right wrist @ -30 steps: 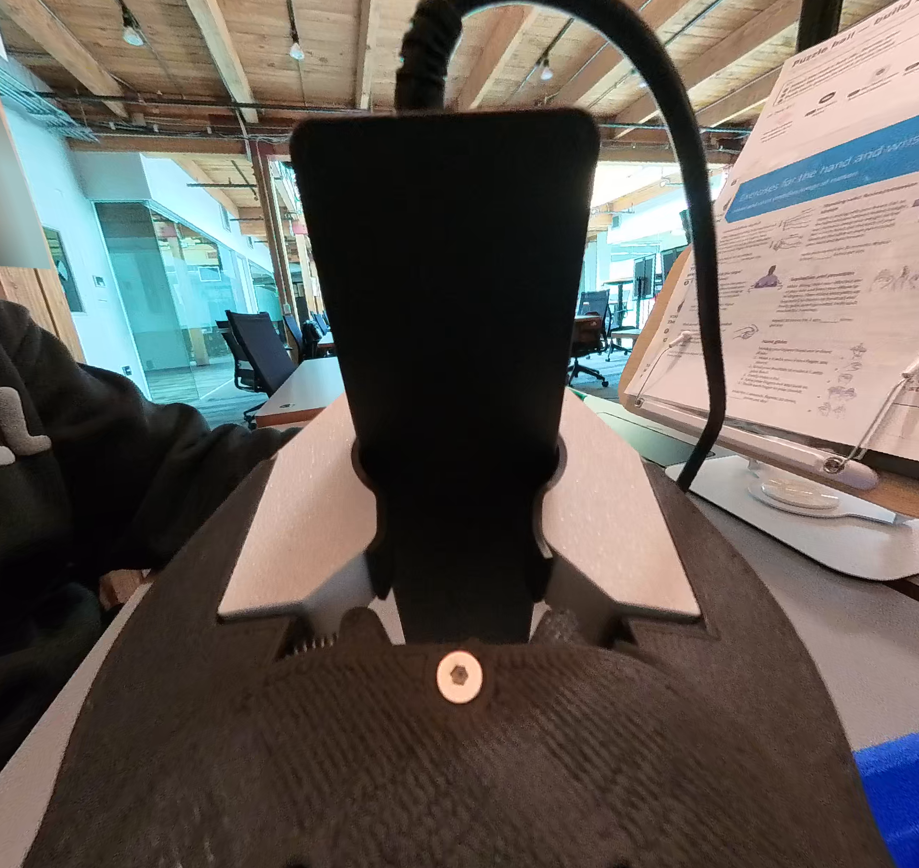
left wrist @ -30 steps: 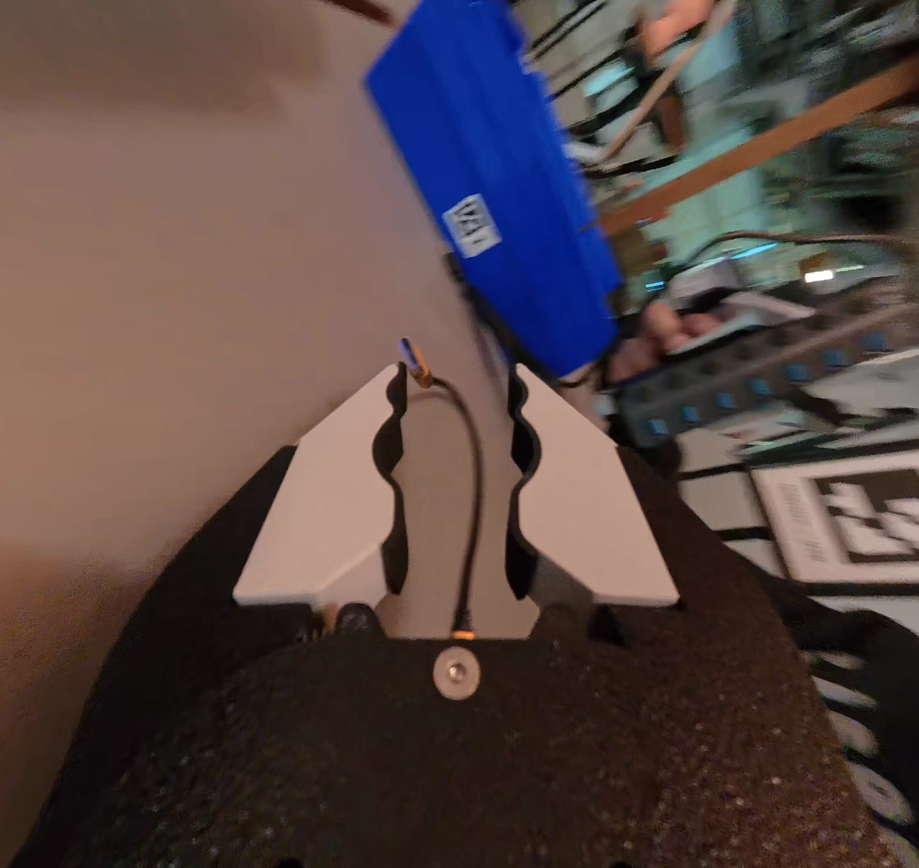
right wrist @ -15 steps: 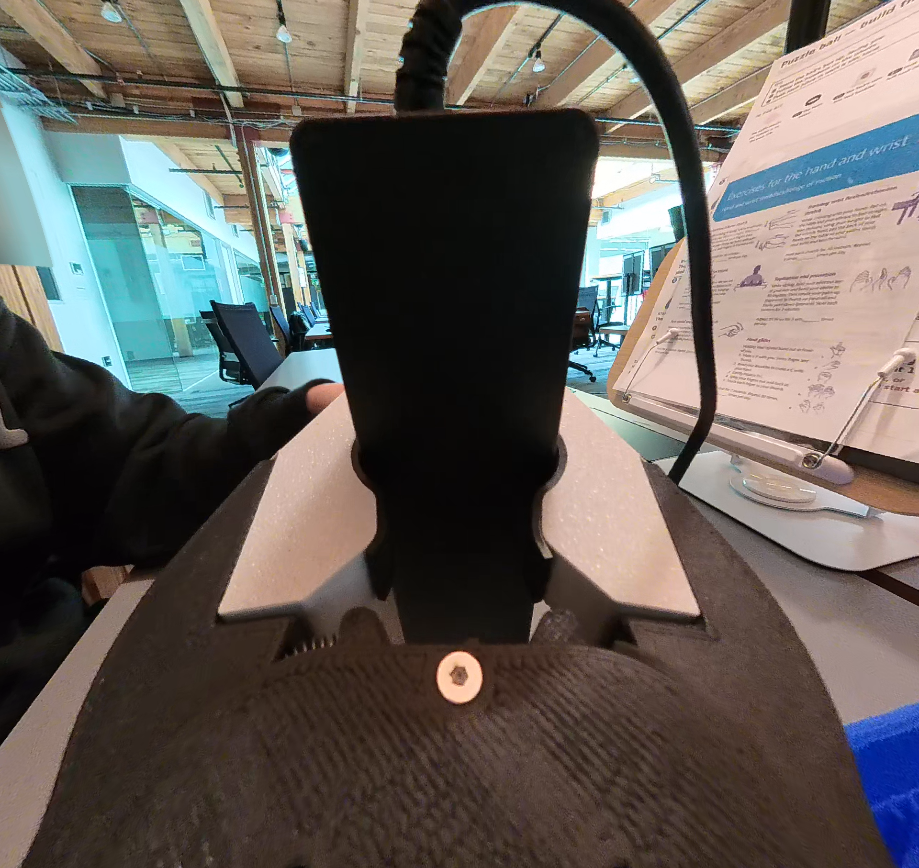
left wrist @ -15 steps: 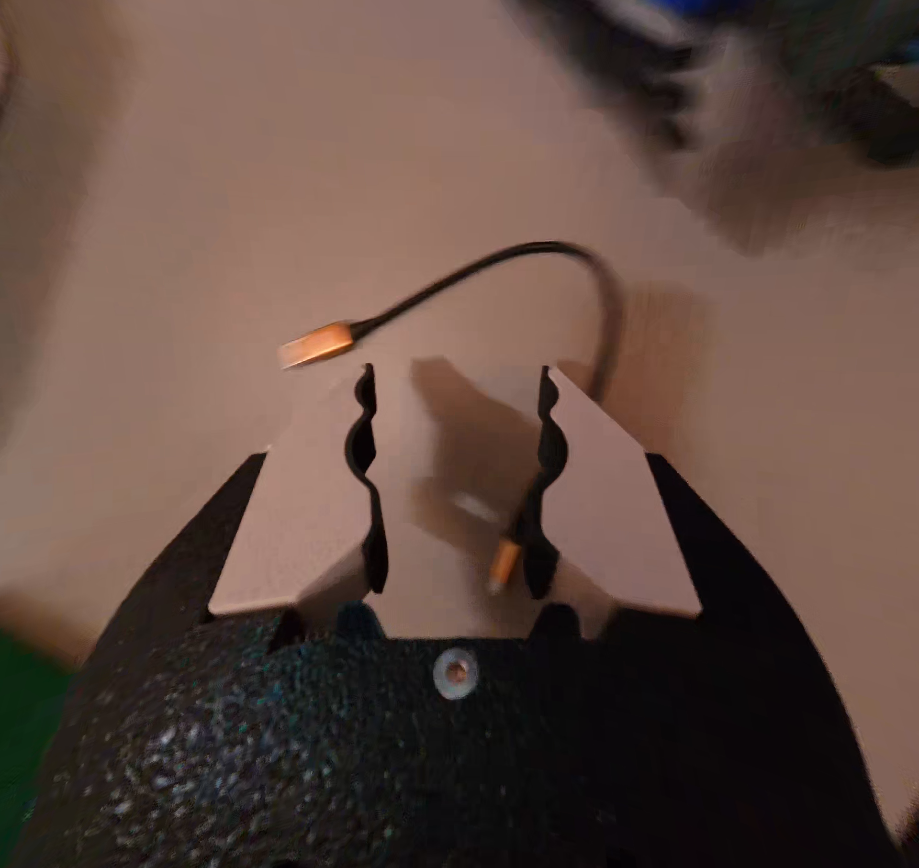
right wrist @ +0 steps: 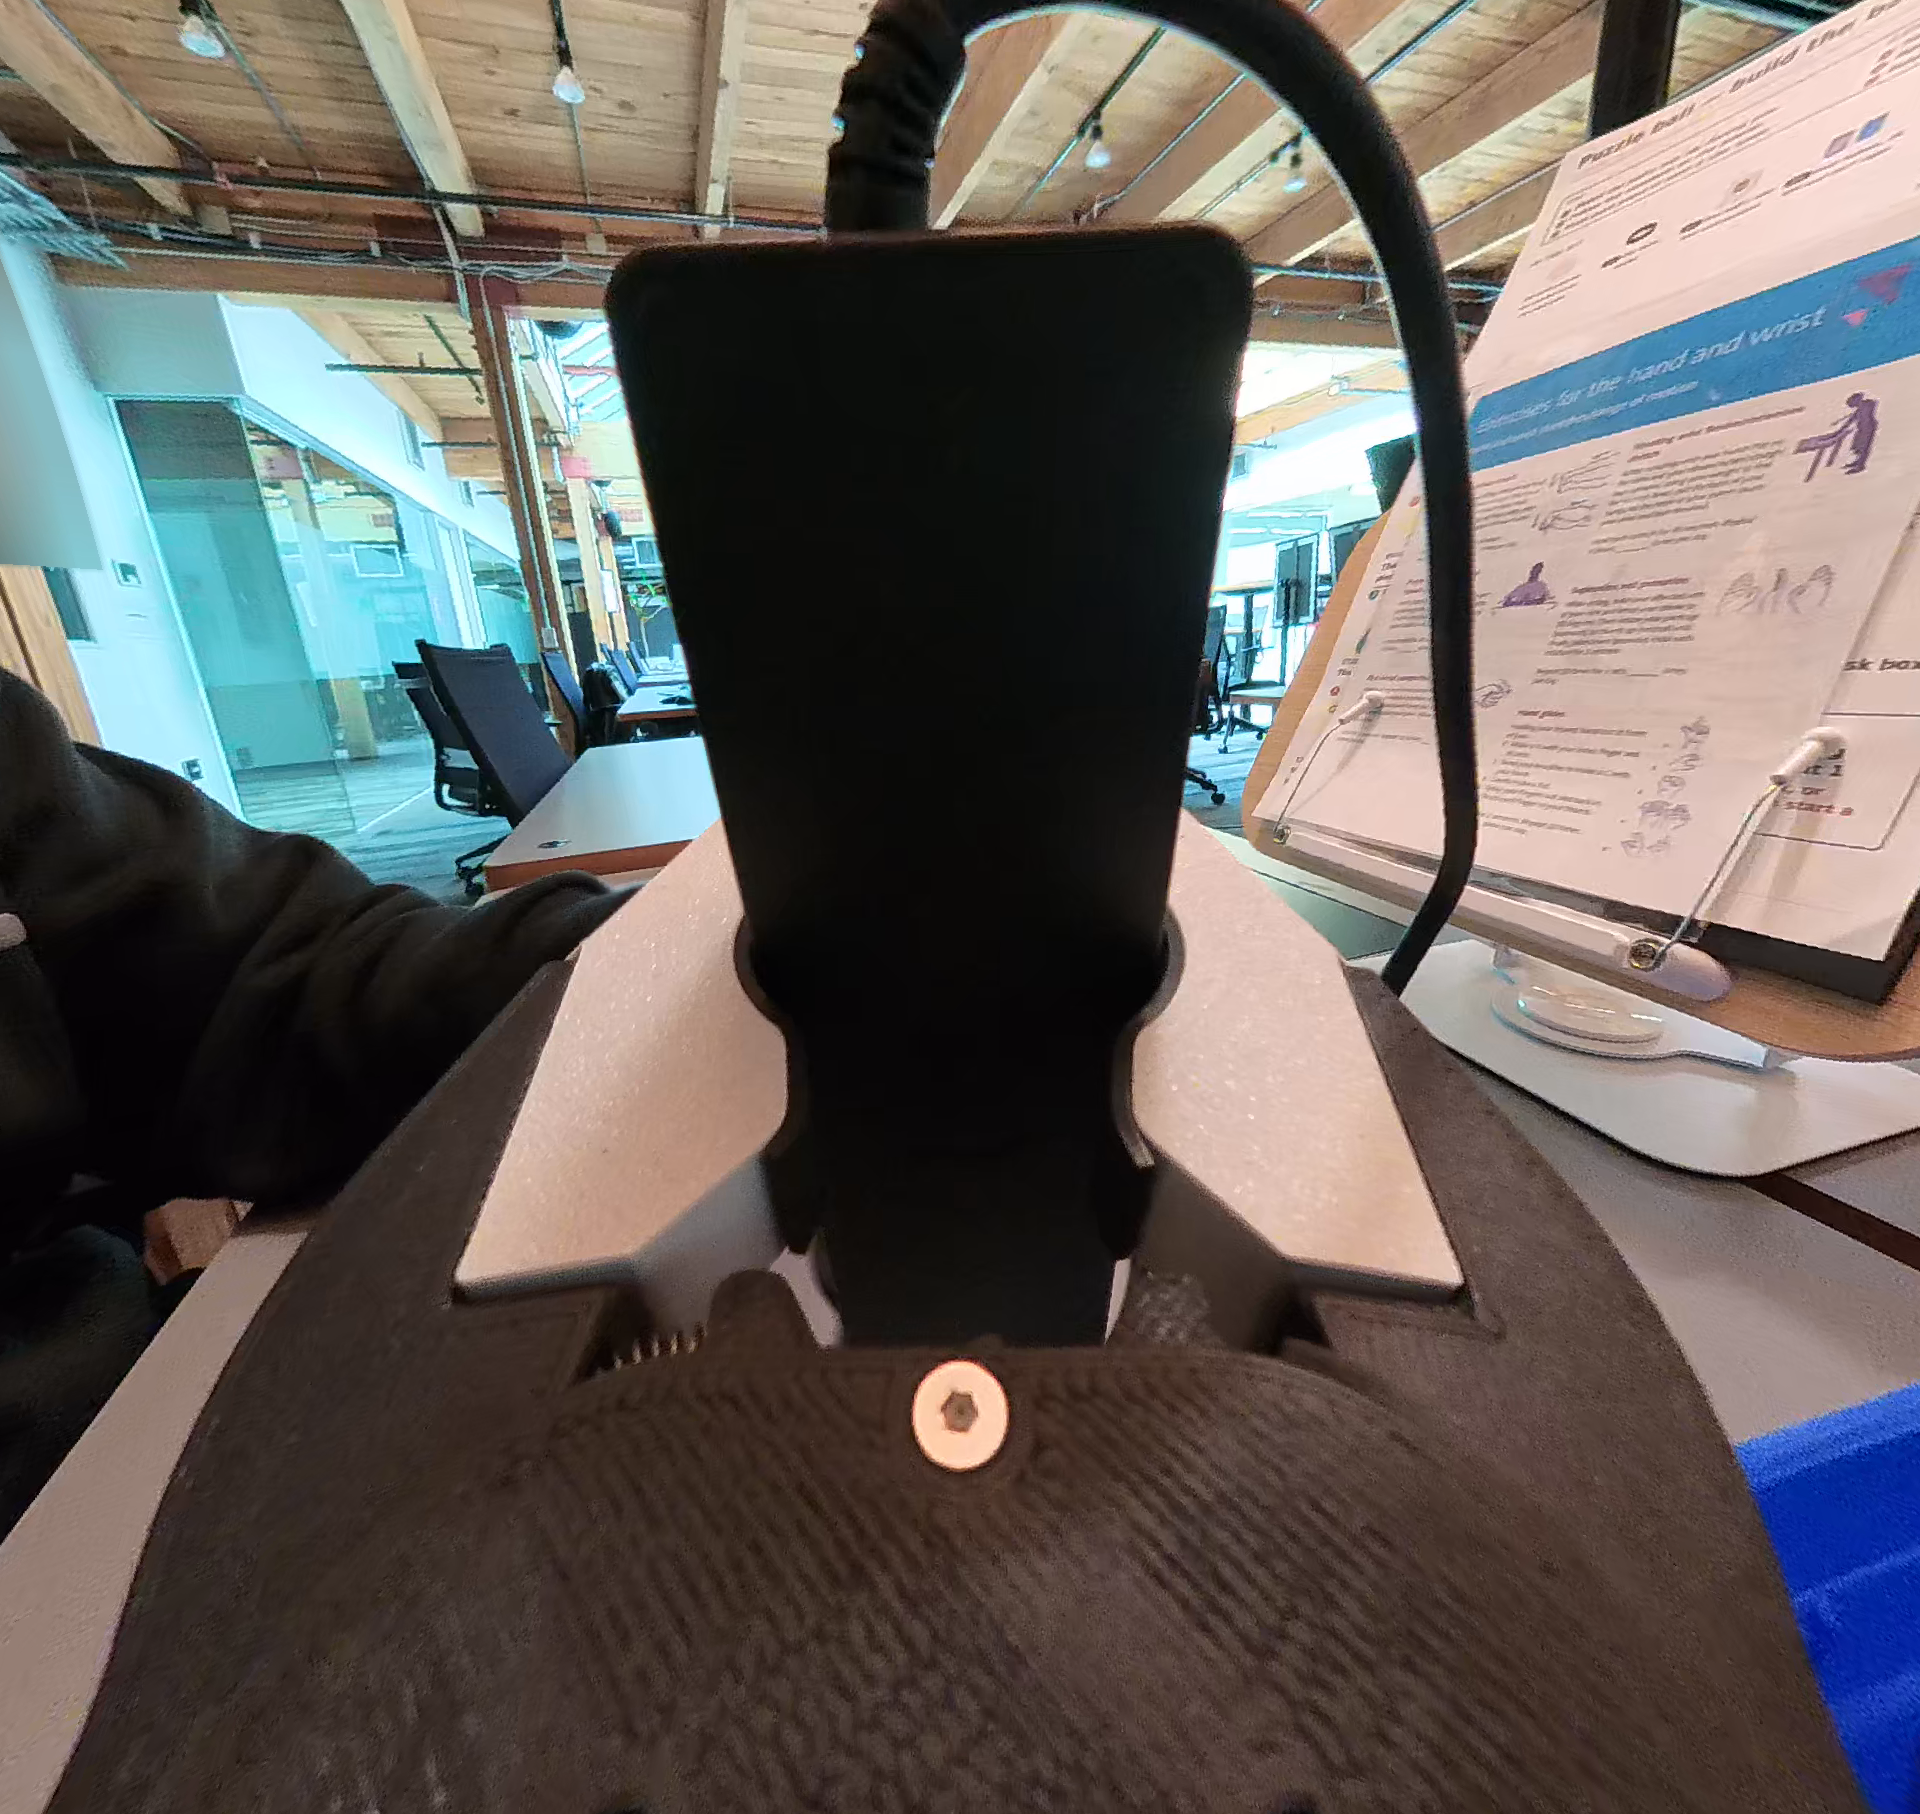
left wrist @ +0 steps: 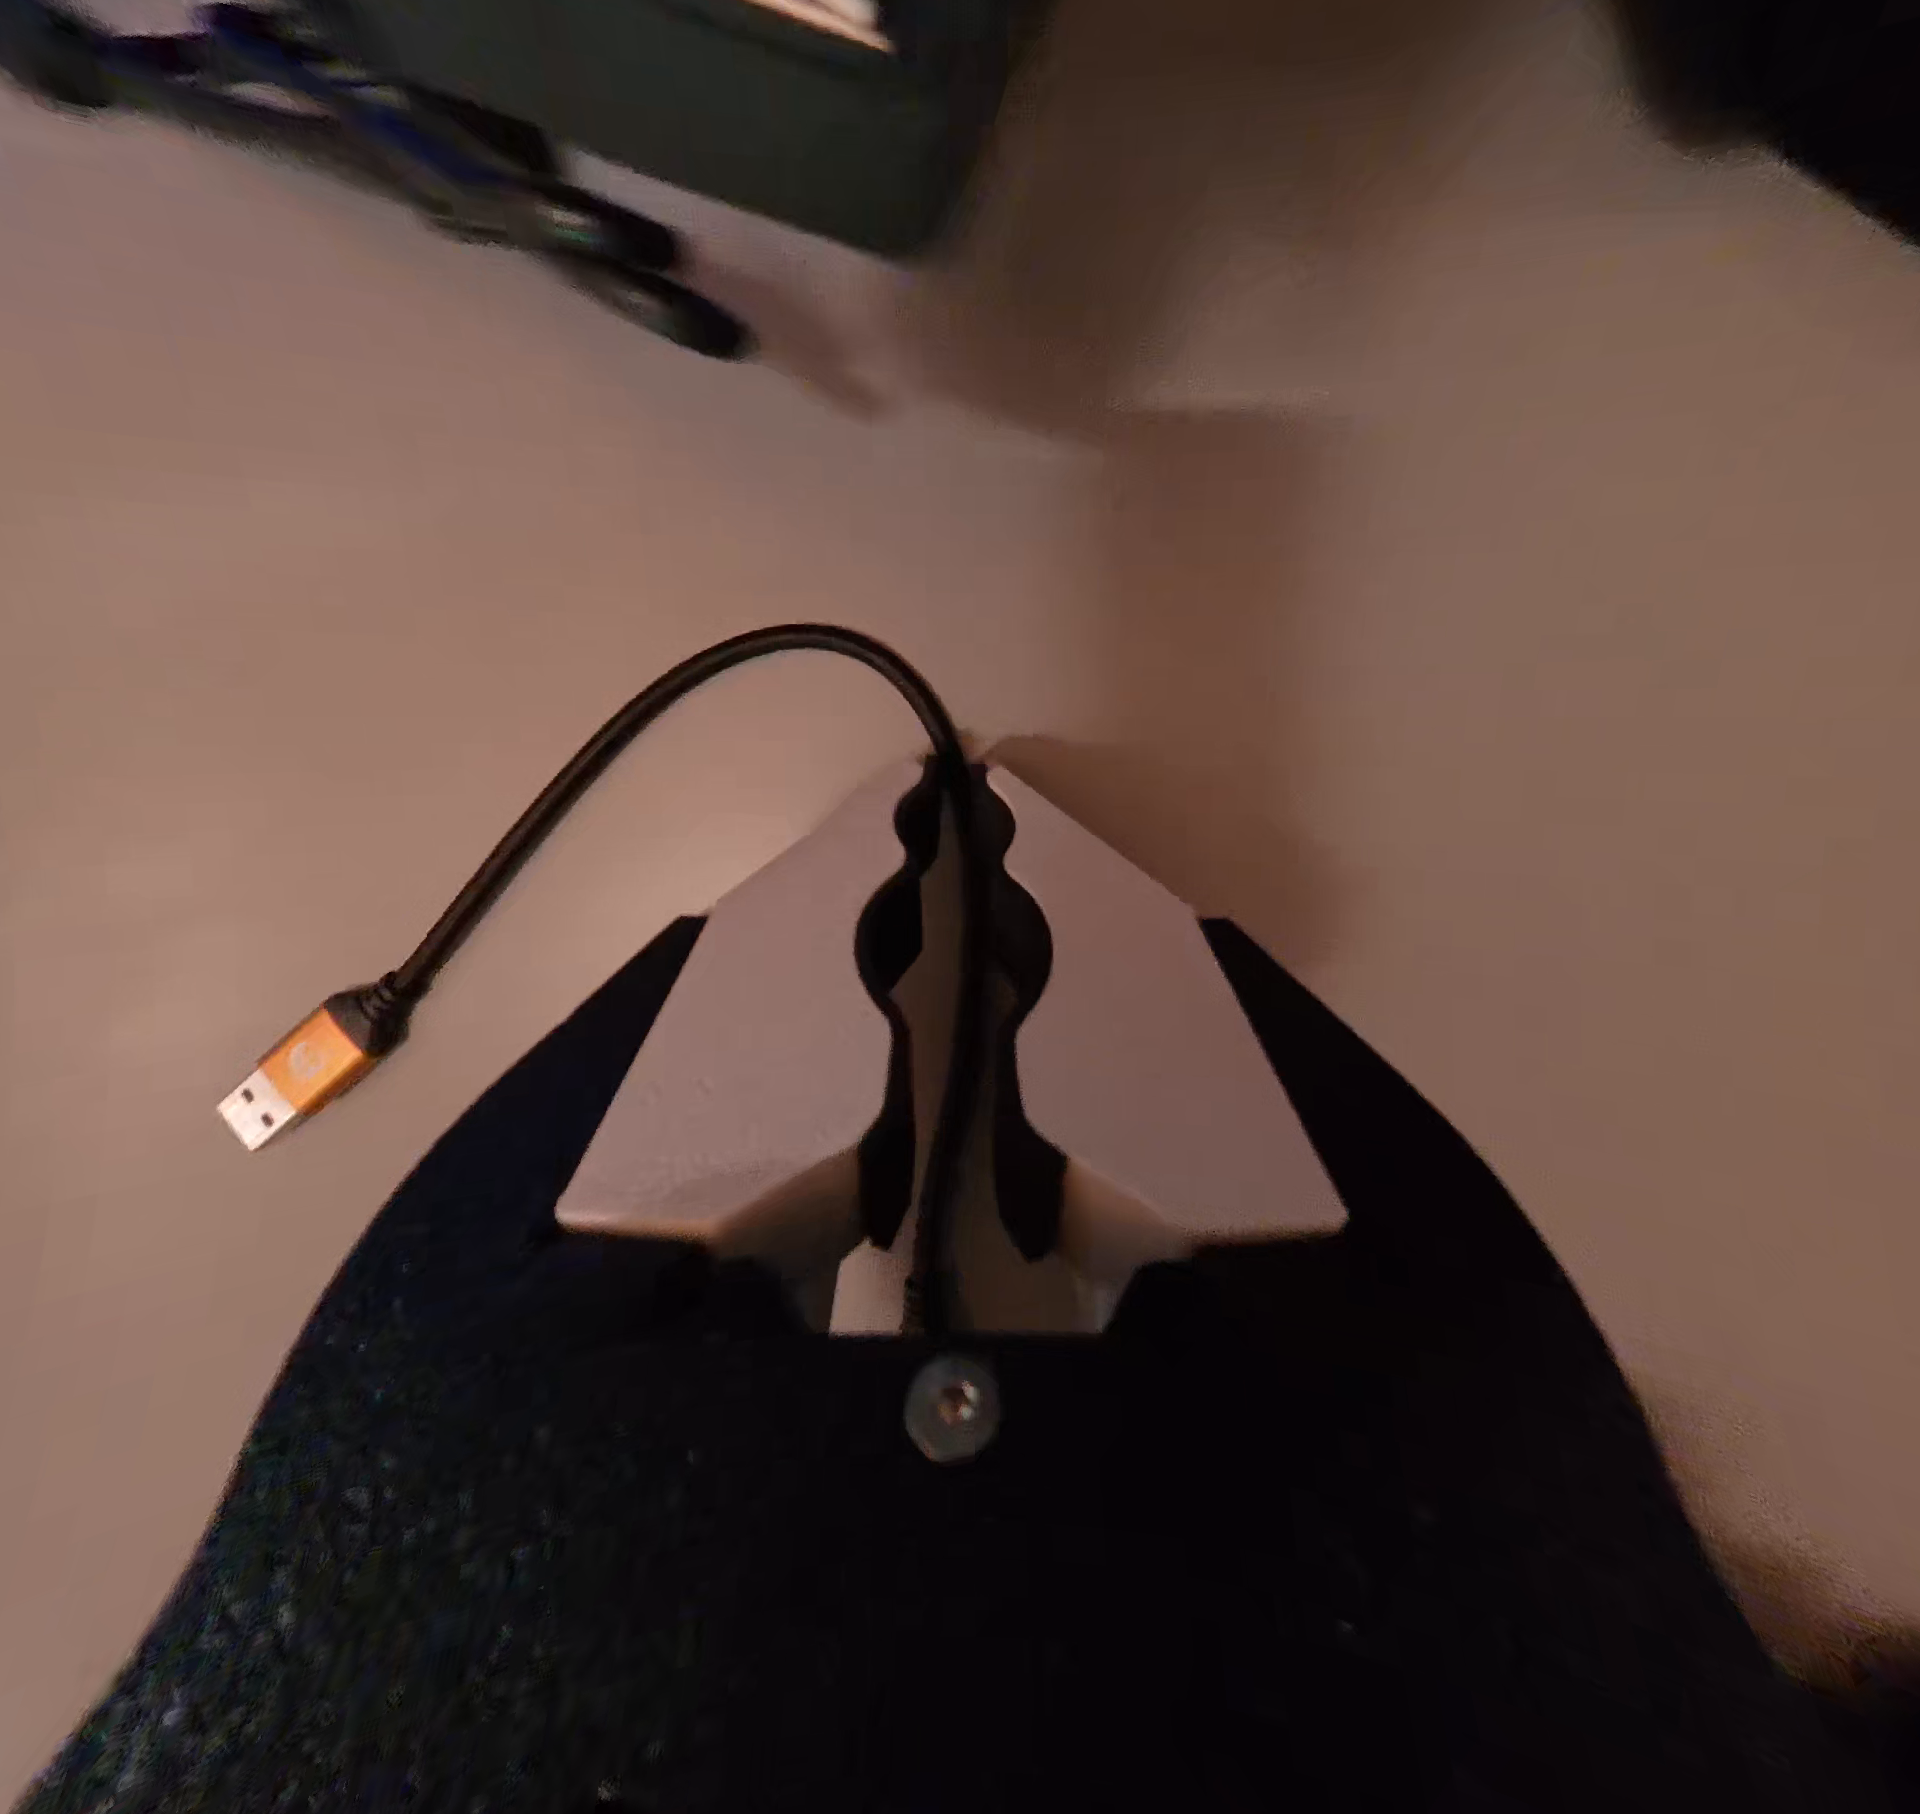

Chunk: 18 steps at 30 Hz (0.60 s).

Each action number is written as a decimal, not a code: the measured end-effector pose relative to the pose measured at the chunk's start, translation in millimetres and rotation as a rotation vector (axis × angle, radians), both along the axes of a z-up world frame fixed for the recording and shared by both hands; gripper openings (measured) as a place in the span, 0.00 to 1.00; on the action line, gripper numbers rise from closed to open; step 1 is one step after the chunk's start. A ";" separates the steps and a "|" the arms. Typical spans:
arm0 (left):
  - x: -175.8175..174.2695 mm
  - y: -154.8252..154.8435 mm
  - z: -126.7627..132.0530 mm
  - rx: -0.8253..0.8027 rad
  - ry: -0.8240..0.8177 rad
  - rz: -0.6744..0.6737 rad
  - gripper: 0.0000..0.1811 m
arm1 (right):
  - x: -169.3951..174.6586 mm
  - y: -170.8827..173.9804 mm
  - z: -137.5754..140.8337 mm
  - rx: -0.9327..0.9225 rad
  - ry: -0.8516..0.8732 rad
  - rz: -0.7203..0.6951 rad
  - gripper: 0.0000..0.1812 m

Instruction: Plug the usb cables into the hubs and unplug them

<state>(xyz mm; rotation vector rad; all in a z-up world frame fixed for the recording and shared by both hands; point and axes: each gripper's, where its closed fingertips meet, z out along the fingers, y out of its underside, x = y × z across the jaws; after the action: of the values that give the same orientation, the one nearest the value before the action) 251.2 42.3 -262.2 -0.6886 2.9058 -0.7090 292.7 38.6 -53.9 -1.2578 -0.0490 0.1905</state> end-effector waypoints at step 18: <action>61.7 68.1 8.4 0.030 -0.103 0.567 0.22 | -2.4 4.5 -3.4 -0.017 -0.002 0.008 0.34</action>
<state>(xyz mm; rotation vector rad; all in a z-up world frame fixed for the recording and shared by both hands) 312.9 110.4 -253.8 -1.3422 2.4290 -0.5994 290.3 43.1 -57.2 -1.2752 -0.0540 0.1970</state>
